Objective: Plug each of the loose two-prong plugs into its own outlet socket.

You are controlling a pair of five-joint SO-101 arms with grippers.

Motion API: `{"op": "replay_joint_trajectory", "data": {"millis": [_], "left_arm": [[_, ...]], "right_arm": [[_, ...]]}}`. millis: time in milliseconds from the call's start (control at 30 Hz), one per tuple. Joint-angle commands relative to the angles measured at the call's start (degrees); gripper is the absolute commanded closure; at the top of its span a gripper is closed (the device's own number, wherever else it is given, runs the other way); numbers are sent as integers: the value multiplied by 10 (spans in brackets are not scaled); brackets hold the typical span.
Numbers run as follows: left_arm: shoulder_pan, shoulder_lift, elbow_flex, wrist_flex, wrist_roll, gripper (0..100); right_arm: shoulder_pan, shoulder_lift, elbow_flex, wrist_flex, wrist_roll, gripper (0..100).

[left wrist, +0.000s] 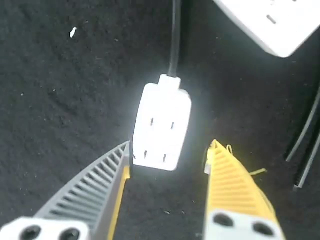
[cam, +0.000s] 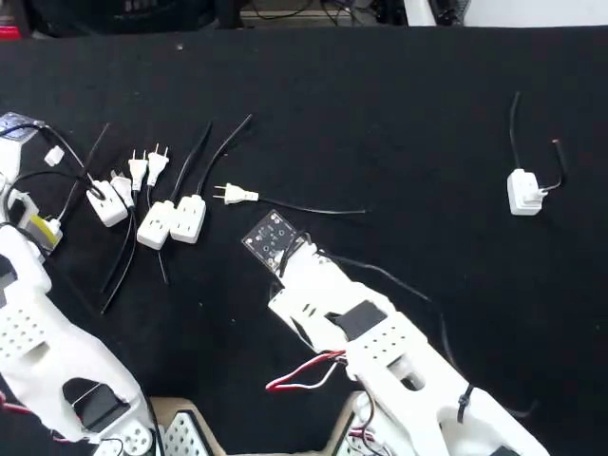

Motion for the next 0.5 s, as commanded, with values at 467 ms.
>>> {"op": "replay_joint_trajectory", "data": {"millis": [467], "left_arm": [[5, 149, -206, 84, -4, 755]], "right_arm": [[-6, -15, -3, -14, 2, 719]]}}
